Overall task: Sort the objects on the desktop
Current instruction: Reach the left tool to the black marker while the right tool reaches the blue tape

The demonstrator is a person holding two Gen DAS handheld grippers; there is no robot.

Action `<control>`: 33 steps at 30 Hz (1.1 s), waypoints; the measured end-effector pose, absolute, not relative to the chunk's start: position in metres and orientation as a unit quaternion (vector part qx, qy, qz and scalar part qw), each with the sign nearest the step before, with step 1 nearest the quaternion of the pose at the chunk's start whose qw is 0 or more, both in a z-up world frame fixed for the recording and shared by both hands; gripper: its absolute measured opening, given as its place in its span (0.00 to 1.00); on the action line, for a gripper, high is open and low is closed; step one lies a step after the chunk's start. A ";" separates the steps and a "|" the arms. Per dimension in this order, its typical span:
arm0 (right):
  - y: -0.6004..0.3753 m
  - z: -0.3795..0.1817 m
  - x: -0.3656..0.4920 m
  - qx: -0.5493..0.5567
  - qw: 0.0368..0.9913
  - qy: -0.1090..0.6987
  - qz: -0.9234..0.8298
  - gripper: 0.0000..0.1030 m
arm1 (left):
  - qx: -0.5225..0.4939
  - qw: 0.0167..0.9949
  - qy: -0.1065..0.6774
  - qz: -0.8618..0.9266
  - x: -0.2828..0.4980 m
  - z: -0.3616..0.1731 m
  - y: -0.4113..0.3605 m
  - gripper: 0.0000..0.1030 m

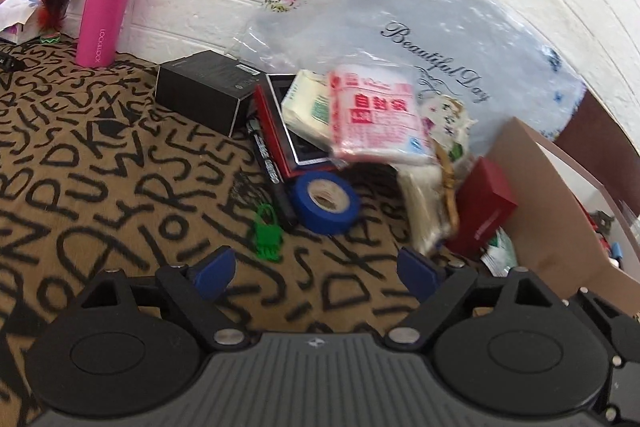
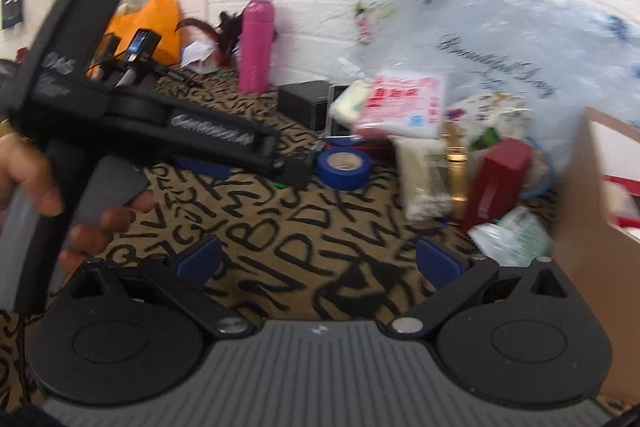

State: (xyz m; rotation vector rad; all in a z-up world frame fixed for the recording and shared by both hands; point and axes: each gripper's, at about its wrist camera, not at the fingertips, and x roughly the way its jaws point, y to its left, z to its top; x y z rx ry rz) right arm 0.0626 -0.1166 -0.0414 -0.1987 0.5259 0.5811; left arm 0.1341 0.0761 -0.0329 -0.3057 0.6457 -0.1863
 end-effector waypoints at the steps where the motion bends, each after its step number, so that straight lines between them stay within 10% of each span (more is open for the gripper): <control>1: -0.112 -0.043 0.069 -0.100 0.918 0.257 0.286 0.96 | -0.149 0.933 0.315 -0.089 0.142 -0.035 0.078 0.84; 7: -0.093 -0.055 0.113 -0.112 0.914 0.266 0.287 0.80 | -0.149 0.929 0.328 -0.080 0.184 -0.049 0.086 0.60; 20: -0.073 -0.077 0.177 -0.125 0.911 0.281 0.273 0.68 | -0.142 0.934 0.315 -0.092 0.225 -0.054 0.087 0.49; 33: -0.069 -0.077 0.189 -0.123 0.913 0.280 0.269 0.53 | -0.142 0.928 0.332 -0.093 0.216 -0.050 0.089 0.16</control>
